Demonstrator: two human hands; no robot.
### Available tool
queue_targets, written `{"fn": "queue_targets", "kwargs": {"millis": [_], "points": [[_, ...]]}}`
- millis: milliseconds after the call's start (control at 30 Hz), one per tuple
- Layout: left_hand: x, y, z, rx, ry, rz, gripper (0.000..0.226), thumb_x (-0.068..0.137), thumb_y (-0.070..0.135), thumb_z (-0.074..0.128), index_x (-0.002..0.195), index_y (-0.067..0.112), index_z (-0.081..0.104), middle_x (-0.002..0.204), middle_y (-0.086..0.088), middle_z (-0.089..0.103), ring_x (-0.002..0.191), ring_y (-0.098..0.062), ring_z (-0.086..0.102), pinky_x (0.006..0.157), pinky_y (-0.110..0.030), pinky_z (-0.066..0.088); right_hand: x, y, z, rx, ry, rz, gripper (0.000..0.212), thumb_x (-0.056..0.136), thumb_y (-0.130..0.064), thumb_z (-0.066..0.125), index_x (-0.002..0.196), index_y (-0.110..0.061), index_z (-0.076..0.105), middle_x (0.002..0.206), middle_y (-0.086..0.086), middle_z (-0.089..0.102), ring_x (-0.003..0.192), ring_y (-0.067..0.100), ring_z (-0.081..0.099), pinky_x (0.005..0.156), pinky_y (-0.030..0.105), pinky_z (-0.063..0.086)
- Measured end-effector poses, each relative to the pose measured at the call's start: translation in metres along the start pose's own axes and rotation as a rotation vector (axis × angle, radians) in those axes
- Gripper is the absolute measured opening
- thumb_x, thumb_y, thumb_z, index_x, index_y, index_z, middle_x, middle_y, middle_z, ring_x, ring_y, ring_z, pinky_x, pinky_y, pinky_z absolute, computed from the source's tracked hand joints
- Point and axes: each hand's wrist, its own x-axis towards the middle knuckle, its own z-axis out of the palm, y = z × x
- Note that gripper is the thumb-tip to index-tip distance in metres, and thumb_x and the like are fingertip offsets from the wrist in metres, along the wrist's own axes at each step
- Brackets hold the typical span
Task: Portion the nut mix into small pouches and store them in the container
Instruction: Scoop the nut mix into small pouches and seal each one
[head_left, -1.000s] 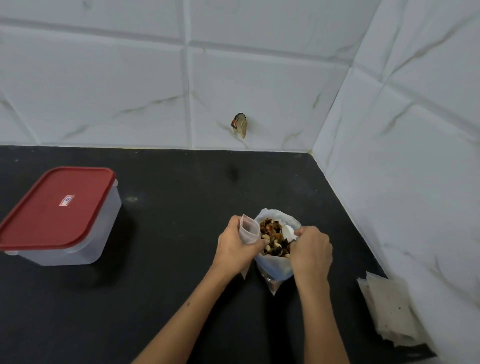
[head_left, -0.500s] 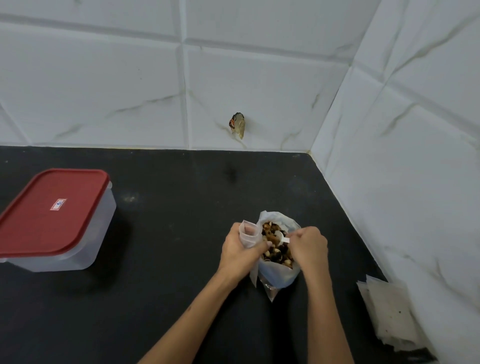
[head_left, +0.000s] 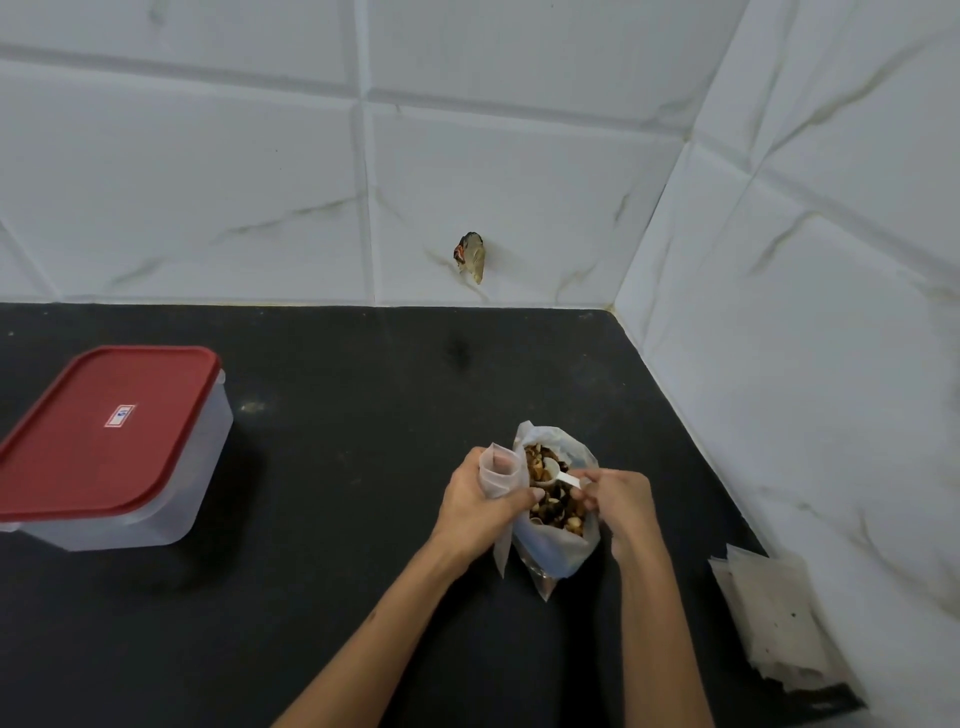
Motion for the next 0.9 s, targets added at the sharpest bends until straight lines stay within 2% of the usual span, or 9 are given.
{"fn": "queue_targets", "kwargs": {"millis": [133, 267, 400, 533, 633, 733, 833, 900], "points": [[0.000, 0.002, -0.002, 0.013, -0.004, -0.009, 0.038, 0.074, 0.018, 0.080, 0.104, 0.022, 0.057, 0.109, -0.002, 0.064, 0.103, -0.016, 0.063, 0.090, -0.044, 0.055, -0.006, 0.000, -0.004, 0.080, 0.002, -0.008, 0.025, 0.091, -0.001, 0.050, 0.089, -0.015, 0.070, 0.077, 0.005, 0.062, 0.064, 0.010, 0.048, 0.058, 0.022, 0.038], [-0.004, 0.001, -0.003, 0.058, 0.038, 0.028, 0.041, 0.069, 0.025, 0.081, 0.101, 0.023, 0.056, 0.106, -0.002, 0.065, 0.101, -0.017, 0.064, 0.087, -0.047, 0.055, -0.010, -0.003, -0.007, 0.109, 0.029, 0.038, 0.024, 0.091, 0.001, 0.050, 0.093, -0.012, 0.071, 0.082, 0.005, 0.061, 0.066, 0.009, 0.047, 0.056, 0.022, 0.036], [-0.009, 0.003, -0.004, 0.192, 0.144, 0.128, 0.038, 0.072, 0.025, 0.080, 0.099, 0.026, 0.053, 0.102, 0.004, 0.062, 0.095, -0.009, 0.061, 0.075, -0.025, 0.052, -0.018, -0.007, -0.012, 0.130, 0.063, 0.066, 0.021, 0.089, 0.002, 0.054, 0.100, -0.008, 0.070, 0.081, 0.005, 0.060, 0.068, 0.011, 0.047, 0.060, 0.023, 0.039], [-0.019, 0.020, -0.003, 0.322, 0.263, 0.244, 0.037, 0.073, 0.026, 0.076, 0.101, 0.025, 0.052, 0.100, 0.009, 0.058, 0.092, -0.005, 0.057, 0.075, -0.023, 0.051, -0.036, -0.024, -0.022, 0.141, 0.105, 0.078, 0.022, 0.088, 0.001, 0.057, 0.105, -0.006, 0.068, 0.078, 0.006, 0.057, 0.065, 0.012, 0.046, 0.064, 0.024, 0.041], [-0.025, 0.037, 0.001, 0.403, 0.284, 0.307, 0.032, 0.078, 0.025, 0.072, 0.098, 0.027, 0.047, 0.095, 0.010, 0.055, 0.085, -0.002, 0.055, 0.074, -0.022, 0.051, -0.061, -0.033, -0.029, 0.185, 0.104, -0.073, 0.021, 0.090, 0.000, 0.054, 0.104, -0.007, 0.069, 0.088, 0.010, 0.063, 0.072, 0.013, 0.050, 0.063, 0.023, 0.041], [-0.028, 0.049, 0.006, 0.449, 0.259, 0.322, 0.036, 0.080, 0.025, 0.071, 0.098, 0.030, 0.040, 0.088, 0.013, 0.051, 0.080, -0.002, 0.054, 0.072, -0.024, 0.052, -0.090, -0.038, -0.029, 0.169, 0.093, -0.261, 0.022, 0.091, 0.000, 0.052, 0.096, -0.012, 0.070, 0.086, 0.005, 0.065, 0.077, 0.011, 0.053, 0.067, 0.023, 0.042], [-0.030, 0.054, 0.008, 0.420, 0.233, 0.300, 0.037, 0.077, 0.026, 0.071, 0.100, 0.028, 0.042, 0.088, 0.013, 0.054, 0.084, -0.005, 0.056, 0.075, -0.030, 0.053, -0.111, -0.037, -0.022, 0.042, 0.114, -0.462, 0.026, 0.090, -0.001, 0.053, 0.094, -0.019, 0.072, 0.088, -0.003, 0.067, 0.085, 0.007, 0.059, 0.072, 0.021, 0.046], [-0.030, 0.055, 0.008, 0.402, 0.214, 0.277, 0.040, 0.074, 0.026, 0.073, 0.102, 0.028, 0.044, 0.090, 0.010, 0.058, 0.085, -0.008, 0.059, 0.075, -0.034, 0.054, -0.119, -0.035, -0.015, -0.145, 0.195, -0.619, 0.025, 0.091, -0.004, 0.054, 0.101, -0.018, 0.072, 0.096, -0.005, 0.068, 0.087, 0.004, 0.059, 0.070, 0.010, 0.043]]}}
